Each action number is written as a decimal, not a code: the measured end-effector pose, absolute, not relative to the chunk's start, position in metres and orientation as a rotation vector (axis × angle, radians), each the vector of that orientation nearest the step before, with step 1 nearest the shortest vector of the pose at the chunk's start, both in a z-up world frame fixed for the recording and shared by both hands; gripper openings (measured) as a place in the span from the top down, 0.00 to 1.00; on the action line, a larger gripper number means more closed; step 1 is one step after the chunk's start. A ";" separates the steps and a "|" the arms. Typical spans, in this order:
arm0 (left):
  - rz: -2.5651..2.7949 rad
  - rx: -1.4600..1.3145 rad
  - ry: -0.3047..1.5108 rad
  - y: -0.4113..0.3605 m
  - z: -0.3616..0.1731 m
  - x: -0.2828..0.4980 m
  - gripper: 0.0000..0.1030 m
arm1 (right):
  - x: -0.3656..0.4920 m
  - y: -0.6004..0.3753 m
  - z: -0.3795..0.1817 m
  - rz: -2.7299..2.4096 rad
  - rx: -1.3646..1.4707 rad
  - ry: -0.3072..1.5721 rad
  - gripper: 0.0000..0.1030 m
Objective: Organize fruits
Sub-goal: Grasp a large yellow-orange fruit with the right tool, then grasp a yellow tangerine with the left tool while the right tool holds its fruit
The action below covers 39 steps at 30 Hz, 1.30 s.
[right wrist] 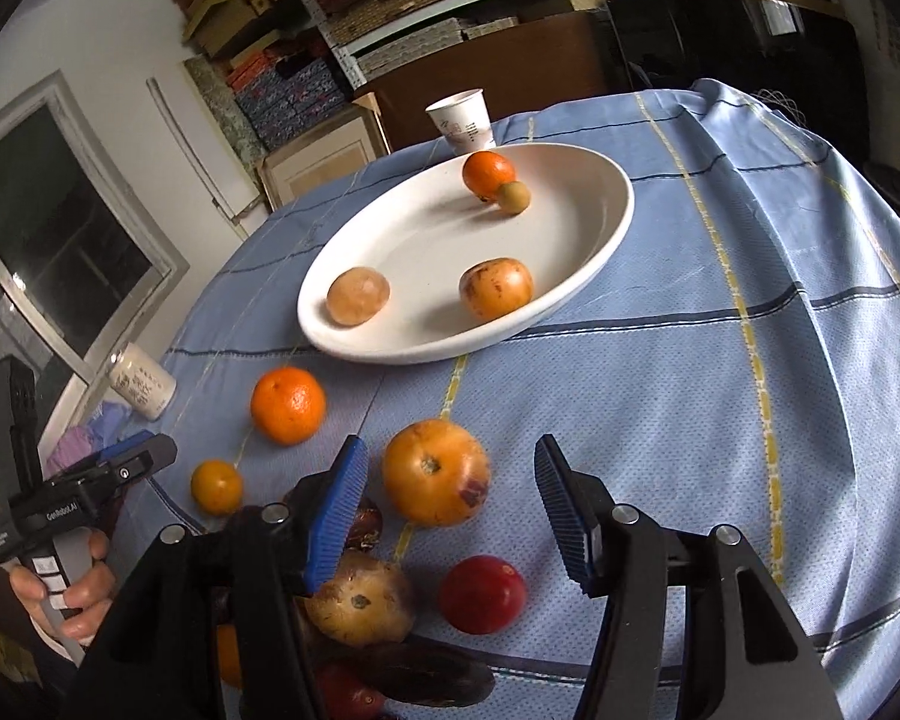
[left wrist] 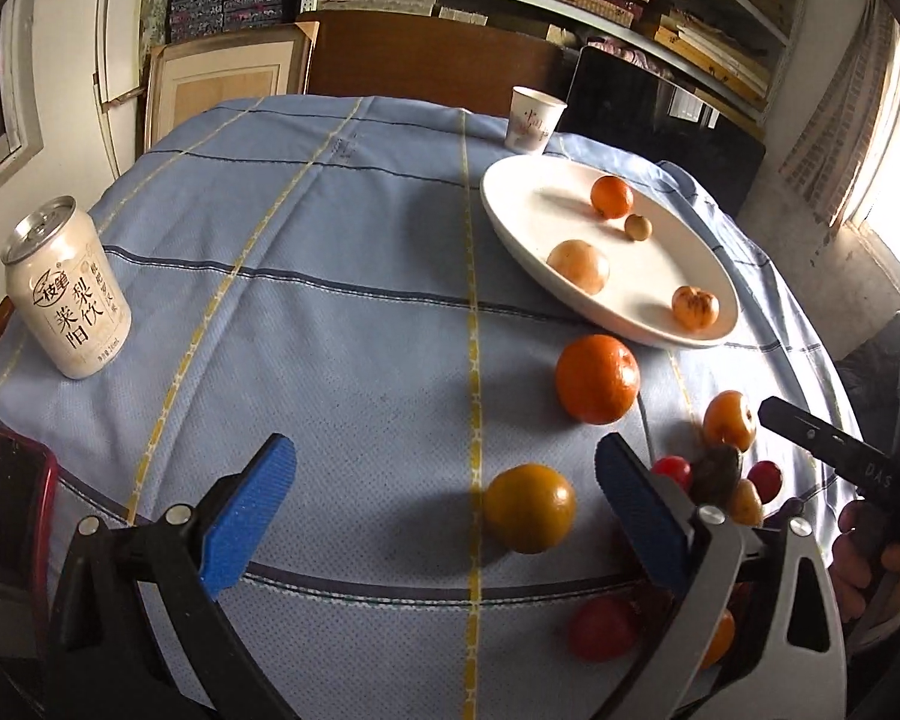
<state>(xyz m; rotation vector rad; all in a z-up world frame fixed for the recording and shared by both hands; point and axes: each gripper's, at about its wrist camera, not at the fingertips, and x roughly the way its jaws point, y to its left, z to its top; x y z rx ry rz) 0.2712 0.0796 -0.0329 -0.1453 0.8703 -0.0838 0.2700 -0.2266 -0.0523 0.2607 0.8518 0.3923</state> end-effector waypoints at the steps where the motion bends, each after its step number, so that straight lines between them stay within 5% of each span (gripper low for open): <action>1: -0.083 -0.143 0.871 0.079 -0.033 0.271 0.05 | 0.270 -0.225 -0.052 0.392 0.253 0.851 0.43; 16: -0.085 -0.154 0.875 0.083 -0.033 0.267 0.05 | 0.272 -0.206 -0.063 0.376 0.158 0.856 0.43; 28: -0.073 -0.183 0.873 0.090 -0.031 0.266 0.05 | 0.278 -0.203 -0.072 0.390 0.185 0.888 0.57; 39: -0.190 -0.163 0.903 0.070 -0.039 0.268 0.08 | 0.275 -0.219 -0.060 0.360 0.244 0.838 0.58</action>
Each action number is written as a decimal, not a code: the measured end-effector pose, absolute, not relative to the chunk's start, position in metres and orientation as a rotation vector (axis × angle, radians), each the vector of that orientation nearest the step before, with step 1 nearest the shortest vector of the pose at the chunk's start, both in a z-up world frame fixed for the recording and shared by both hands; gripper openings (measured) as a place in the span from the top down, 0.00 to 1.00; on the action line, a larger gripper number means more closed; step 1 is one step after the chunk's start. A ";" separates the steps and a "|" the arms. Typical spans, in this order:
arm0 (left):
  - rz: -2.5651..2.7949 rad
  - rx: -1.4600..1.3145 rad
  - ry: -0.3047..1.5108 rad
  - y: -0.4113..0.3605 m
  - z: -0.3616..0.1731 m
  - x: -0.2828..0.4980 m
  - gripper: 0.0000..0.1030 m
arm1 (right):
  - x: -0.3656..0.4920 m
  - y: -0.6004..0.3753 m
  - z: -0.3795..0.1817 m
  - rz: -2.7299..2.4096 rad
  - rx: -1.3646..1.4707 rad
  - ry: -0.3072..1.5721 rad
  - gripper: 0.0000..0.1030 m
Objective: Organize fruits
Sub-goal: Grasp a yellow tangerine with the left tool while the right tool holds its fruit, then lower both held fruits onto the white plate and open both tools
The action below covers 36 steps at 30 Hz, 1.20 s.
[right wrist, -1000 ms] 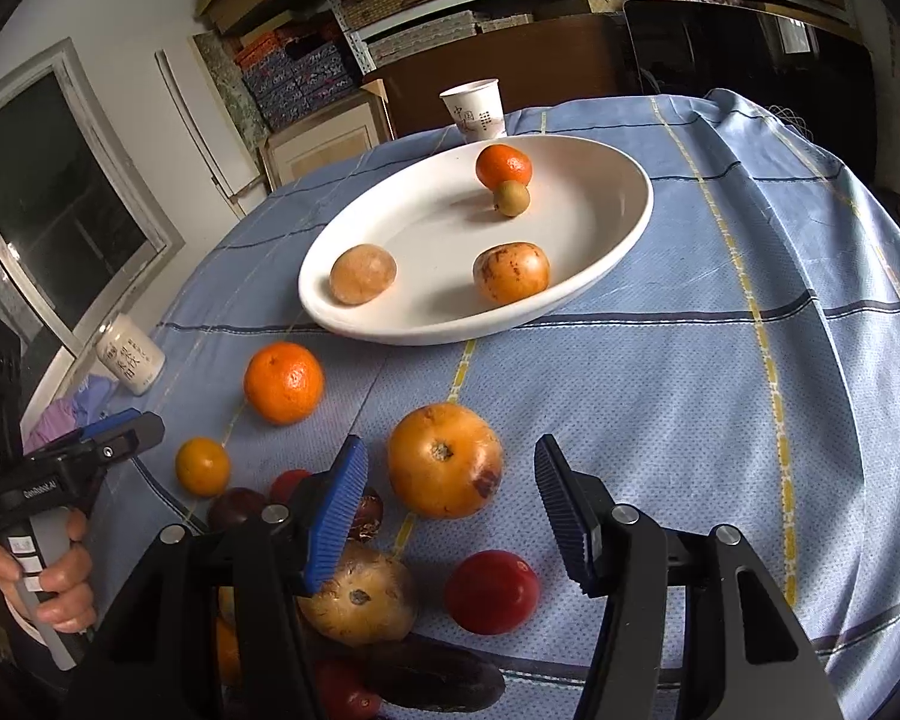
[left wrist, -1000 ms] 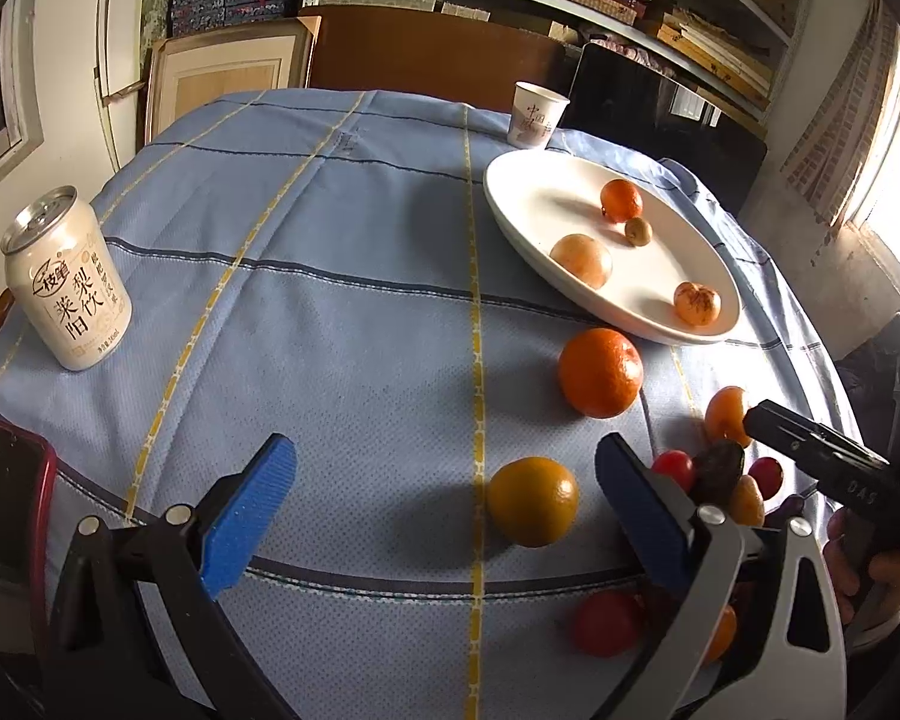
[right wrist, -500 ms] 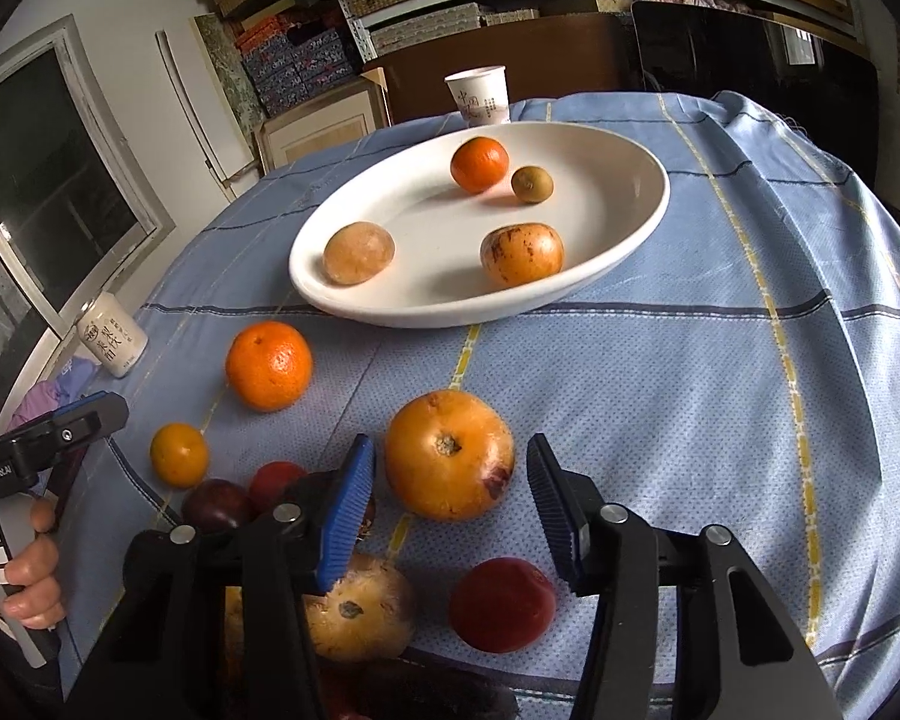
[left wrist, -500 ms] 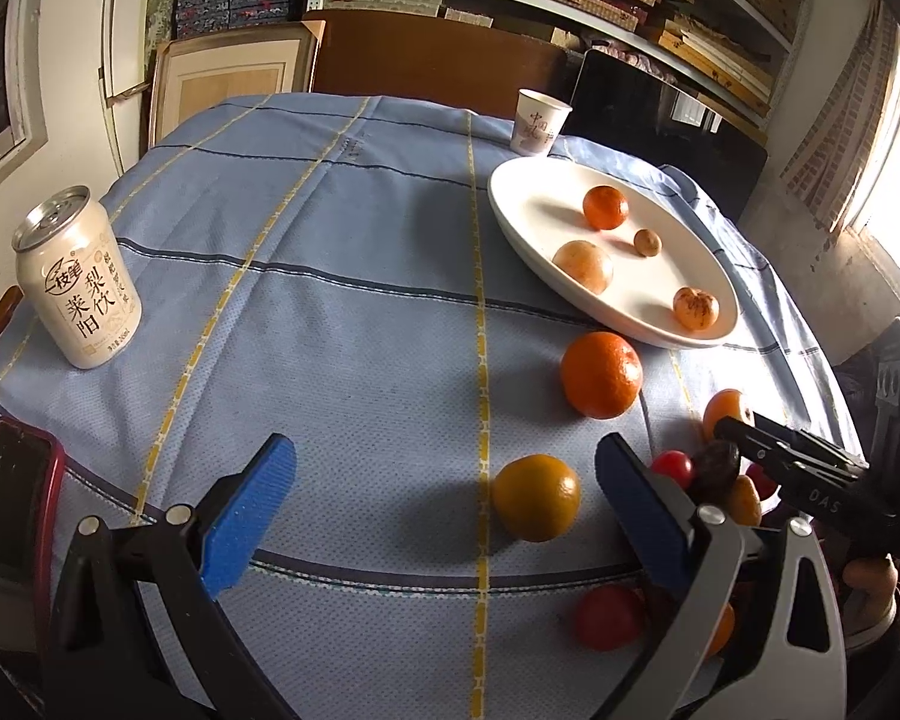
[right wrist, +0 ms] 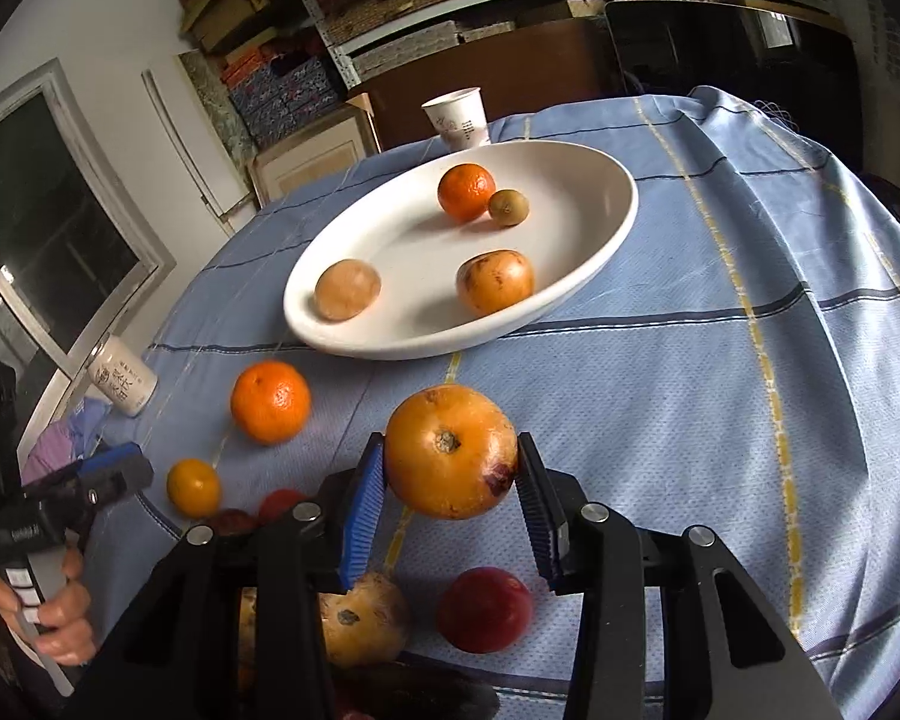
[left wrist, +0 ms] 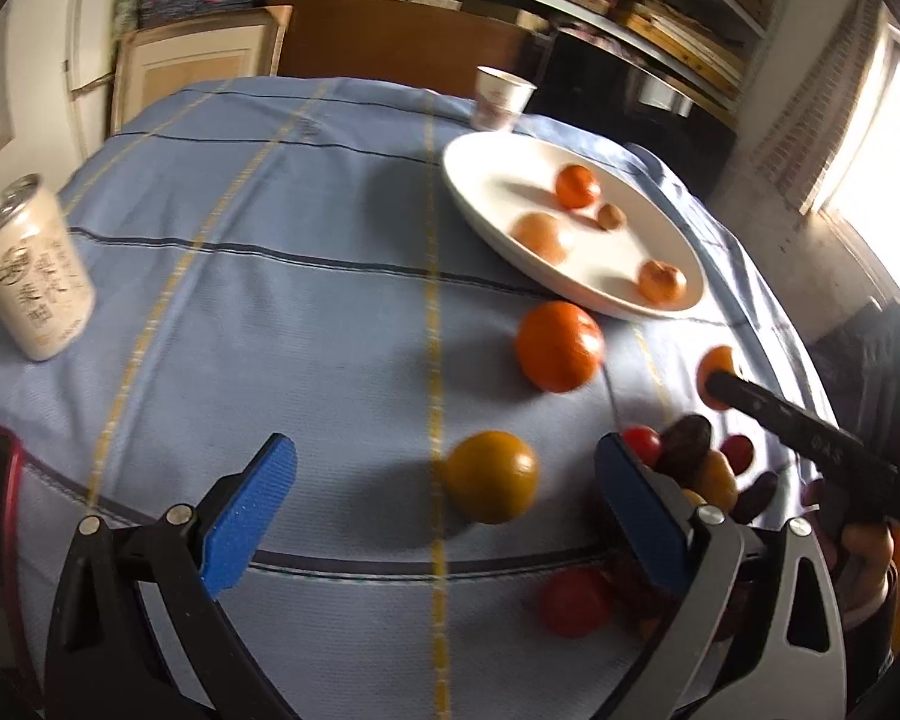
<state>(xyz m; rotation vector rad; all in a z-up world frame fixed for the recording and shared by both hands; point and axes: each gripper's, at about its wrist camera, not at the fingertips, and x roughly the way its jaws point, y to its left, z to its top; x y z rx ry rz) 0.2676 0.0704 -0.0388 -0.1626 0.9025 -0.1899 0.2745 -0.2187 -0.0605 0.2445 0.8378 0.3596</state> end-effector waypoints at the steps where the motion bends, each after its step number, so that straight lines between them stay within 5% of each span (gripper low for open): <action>1: -0.200 -0.143 0.905 0.066 -0.040 0.268 0.18 | 0.275 -0.219 -0.061 0.362 0.250 0.841 0.58; 5: -0.227 -0.100 0.929 0.053 -0.048 0.269 0.35 | 0.273 -0.217 -0.059 0.376 0.247 0.839 0.58; 20: -0.228 -0.051 0.949 0.042 -0.058 0.272 0.48 | 0.270 -0.219 -0.054 0.384 0.247 0.833 0.58; 23: -0.238 -0.049 0.964 0.040 -0.060 0.274 0.62 | 0.270 -0.219 -0.054 0.383 0.247 0.834 0.58; 36: -0.218 -0.054 0.931 0.044 -0.054 0.270 0.64 | 0.268 -0.218 -0.052 0.381 0.232 0.820 0.58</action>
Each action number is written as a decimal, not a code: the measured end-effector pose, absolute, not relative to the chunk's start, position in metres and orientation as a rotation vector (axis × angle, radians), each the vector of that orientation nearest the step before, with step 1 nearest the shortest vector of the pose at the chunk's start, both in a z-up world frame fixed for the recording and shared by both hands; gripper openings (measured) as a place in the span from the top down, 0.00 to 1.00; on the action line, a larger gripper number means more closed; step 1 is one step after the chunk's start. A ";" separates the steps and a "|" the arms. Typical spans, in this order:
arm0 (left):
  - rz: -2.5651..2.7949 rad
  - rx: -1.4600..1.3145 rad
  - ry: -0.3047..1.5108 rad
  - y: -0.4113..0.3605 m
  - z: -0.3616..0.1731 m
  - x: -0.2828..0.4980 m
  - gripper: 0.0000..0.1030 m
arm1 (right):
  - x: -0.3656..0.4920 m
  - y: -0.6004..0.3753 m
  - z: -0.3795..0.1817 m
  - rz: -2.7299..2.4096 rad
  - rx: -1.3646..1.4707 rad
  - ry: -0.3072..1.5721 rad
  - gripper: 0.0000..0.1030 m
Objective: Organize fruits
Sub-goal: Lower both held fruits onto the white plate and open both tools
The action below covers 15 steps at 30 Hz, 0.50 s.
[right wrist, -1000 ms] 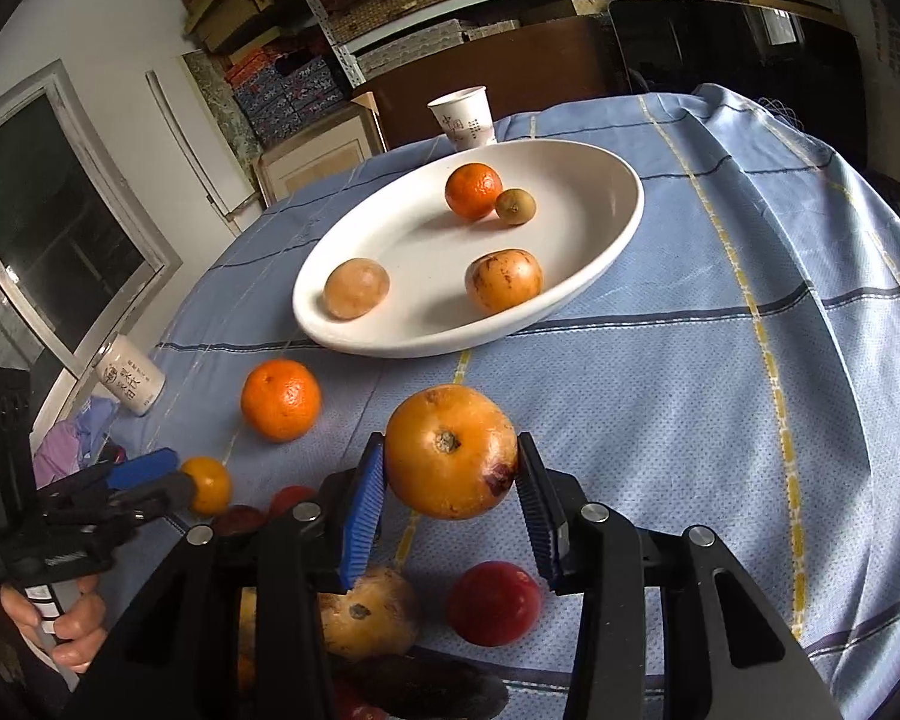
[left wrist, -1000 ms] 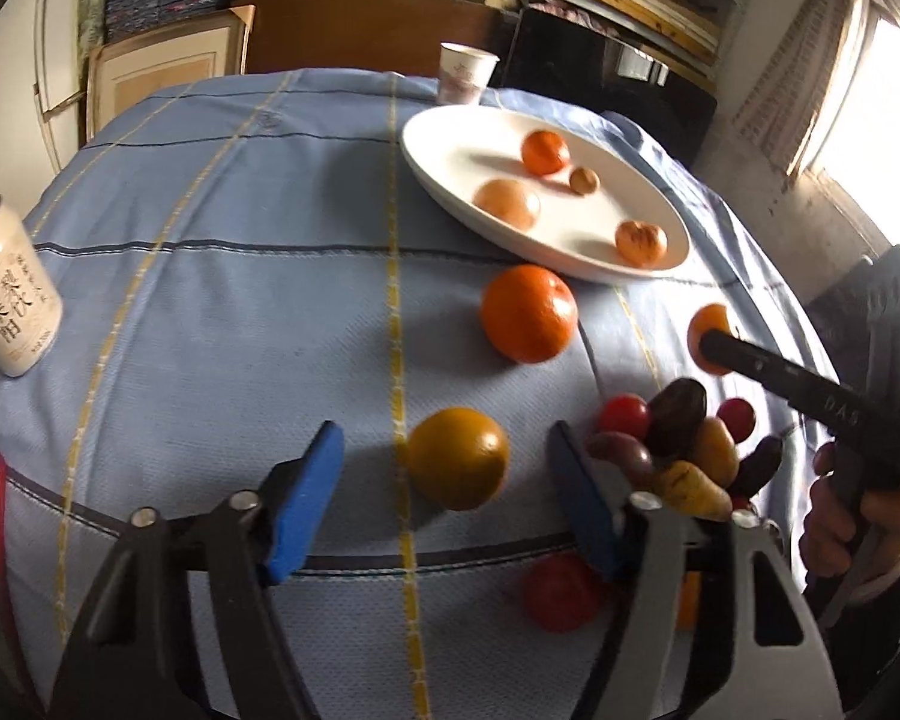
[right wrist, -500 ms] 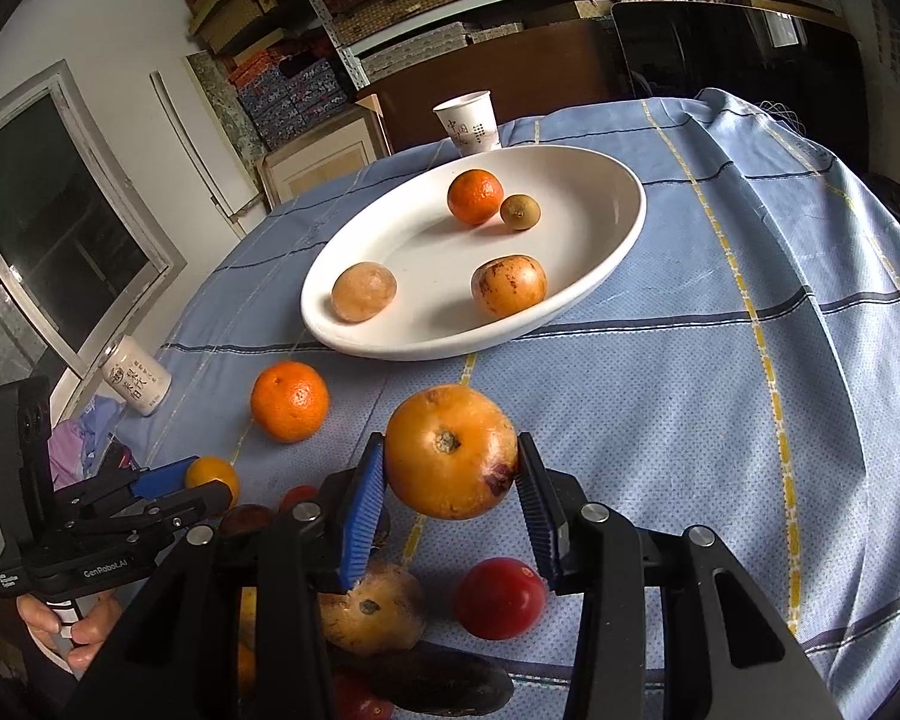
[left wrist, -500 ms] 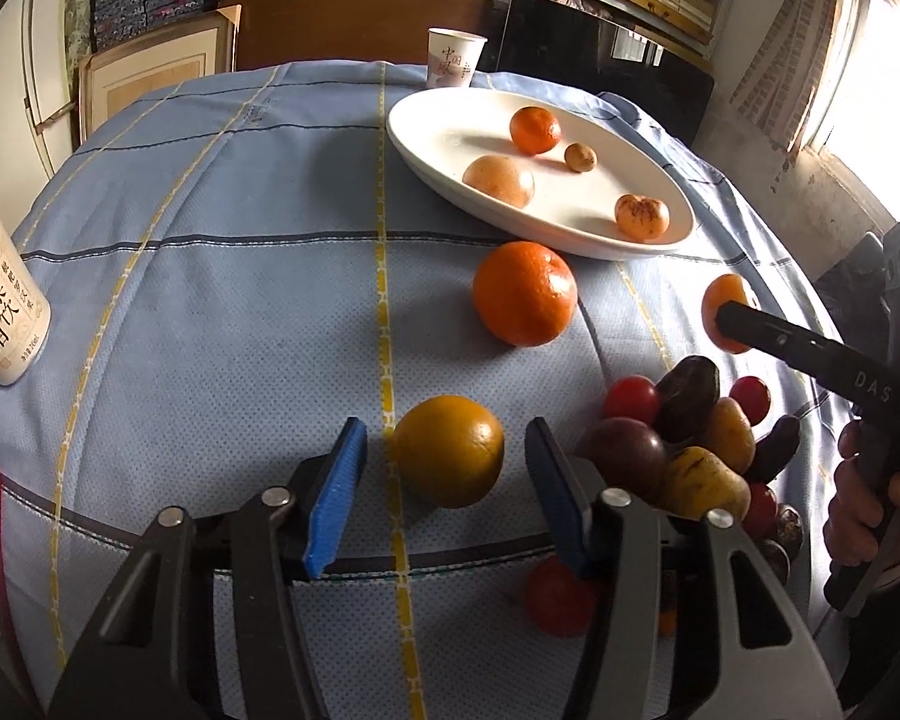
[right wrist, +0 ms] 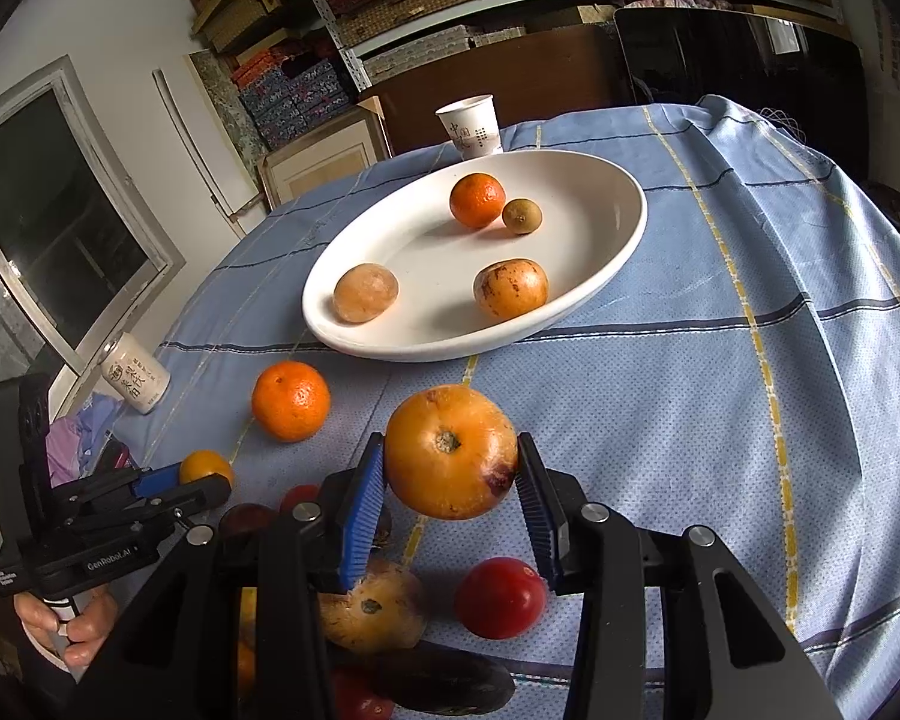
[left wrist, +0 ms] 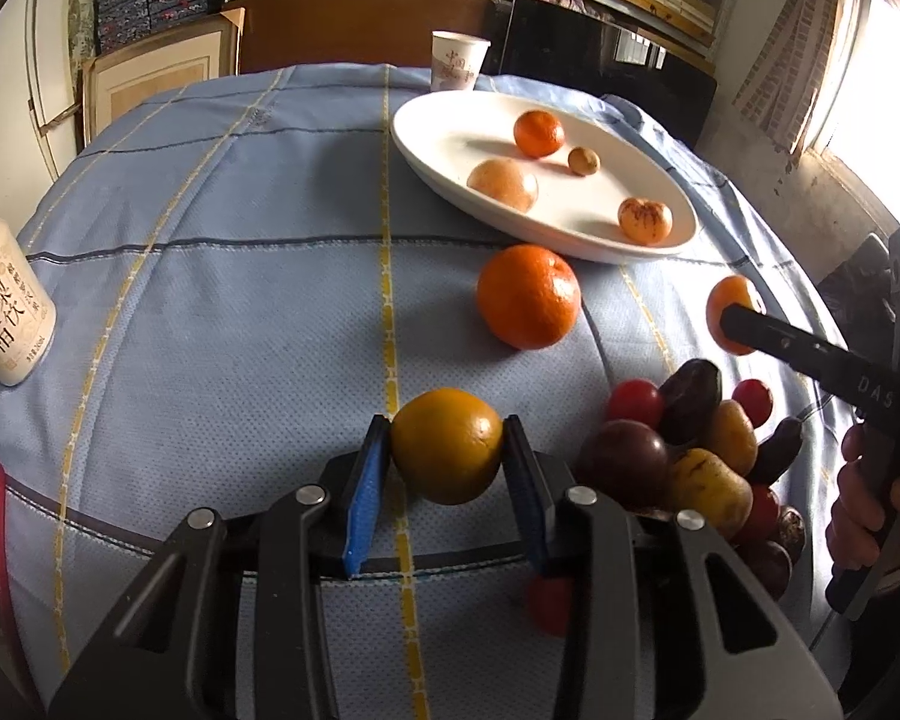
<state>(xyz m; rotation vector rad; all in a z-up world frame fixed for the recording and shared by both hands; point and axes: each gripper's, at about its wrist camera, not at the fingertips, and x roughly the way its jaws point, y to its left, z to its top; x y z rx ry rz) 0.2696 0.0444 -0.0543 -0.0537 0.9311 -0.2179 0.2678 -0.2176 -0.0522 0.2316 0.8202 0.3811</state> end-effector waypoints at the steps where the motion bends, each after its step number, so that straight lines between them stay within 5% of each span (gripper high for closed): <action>1: -0.218 -0.056 0.922 0.045 -0.052 0.268 0.64 | 0.267 -0.216 -0.051 0.383 0.227 0.815 0.58; 15: -0.309 -0.099 0.804 0.043 0.013 0.313 0.64 | 0.298 -0.192 -0.015 0.426 0.122 0.714 0.58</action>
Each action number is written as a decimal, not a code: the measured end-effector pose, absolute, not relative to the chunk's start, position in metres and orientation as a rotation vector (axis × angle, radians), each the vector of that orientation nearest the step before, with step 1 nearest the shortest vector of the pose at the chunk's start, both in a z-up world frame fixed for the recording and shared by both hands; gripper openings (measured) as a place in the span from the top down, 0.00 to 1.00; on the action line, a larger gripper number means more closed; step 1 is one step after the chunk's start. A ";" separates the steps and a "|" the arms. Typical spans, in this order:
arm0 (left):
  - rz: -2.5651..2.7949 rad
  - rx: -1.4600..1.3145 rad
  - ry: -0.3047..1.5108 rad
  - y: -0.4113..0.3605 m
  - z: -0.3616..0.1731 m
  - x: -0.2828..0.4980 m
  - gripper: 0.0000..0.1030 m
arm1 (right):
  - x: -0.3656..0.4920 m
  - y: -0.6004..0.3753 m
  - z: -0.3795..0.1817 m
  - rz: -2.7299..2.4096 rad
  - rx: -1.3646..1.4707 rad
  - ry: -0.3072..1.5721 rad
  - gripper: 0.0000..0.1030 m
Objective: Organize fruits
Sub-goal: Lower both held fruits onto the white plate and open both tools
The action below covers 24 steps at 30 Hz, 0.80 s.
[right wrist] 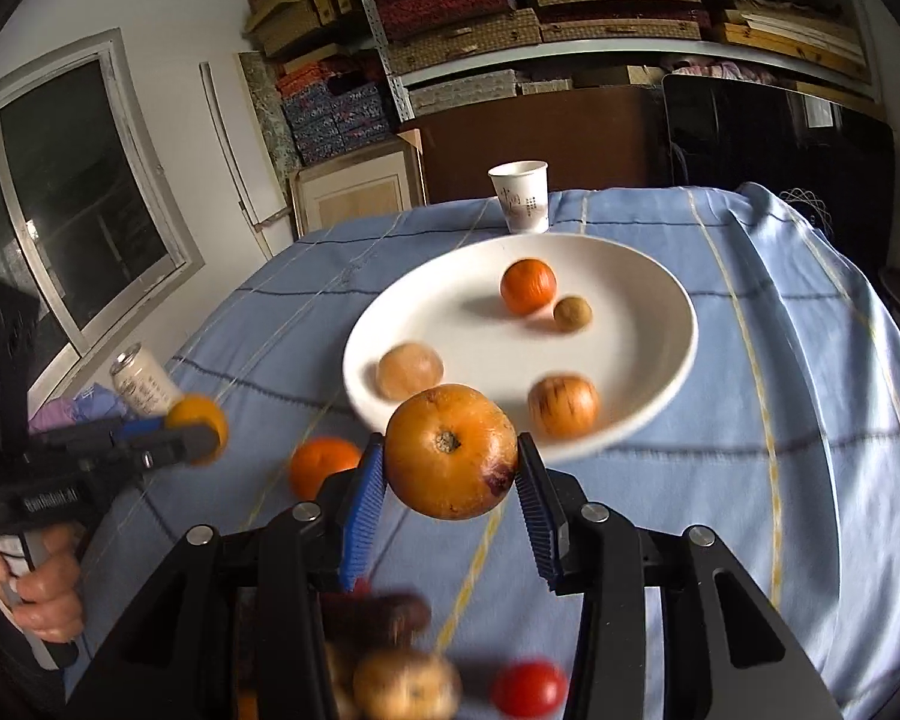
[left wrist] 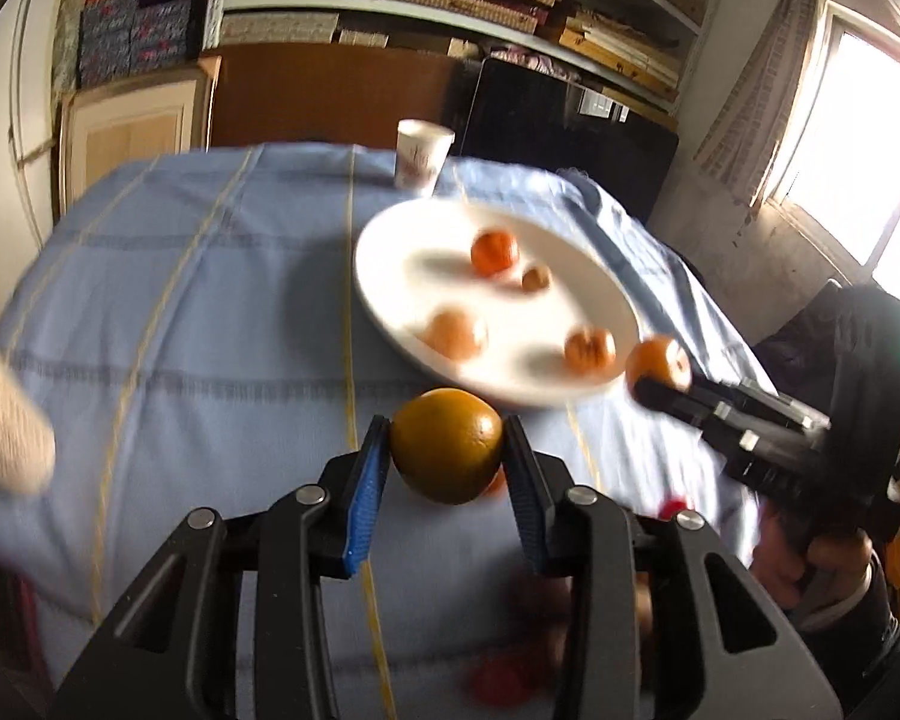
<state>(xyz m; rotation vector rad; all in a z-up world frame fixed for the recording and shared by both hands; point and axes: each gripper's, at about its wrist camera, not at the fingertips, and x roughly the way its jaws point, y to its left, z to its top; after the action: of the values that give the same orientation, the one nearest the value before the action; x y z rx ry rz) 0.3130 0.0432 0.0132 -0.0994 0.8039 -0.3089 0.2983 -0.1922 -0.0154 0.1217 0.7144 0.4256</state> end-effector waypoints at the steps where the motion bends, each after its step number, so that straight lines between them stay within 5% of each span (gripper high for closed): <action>1: -0.304 -0.090 0.800 0.040 0.017 0.324 0.64 | 0.304 -0.190 -0.016 0.424 0.121 0.723 0.58; 16: -0.217 -0.023 0.991 0.000 -0.029 0.465 0.62 | 0.359 -0.173 -0.038 0.421 0.113 0.870 0.57; 19: -0.241 -0.040 0.986 0.001 -0.024 0.460 0.26 | 0.356 -0.177 -0.035 0.434 0.149 0.876 0.44; 21: -0.207 -0.017 0.910 0.005 -0.007 0.440 0.15 | 0.348 -0.184 -0.023 0.452 0.179 0.838 0.44; 24: -0.200 0.045 0.824 0.008 0.014 0.403 0.13 | 0.333 -0.198 -0.003 0.467 0.195 0.769 0.43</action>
<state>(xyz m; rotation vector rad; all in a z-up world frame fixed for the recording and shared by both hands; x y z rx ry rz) 0.4026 0.0076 0.0138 0.0448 0.8243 -0.1999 0.3325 -0.1976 -0.0028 0.1945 0.7691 0.4672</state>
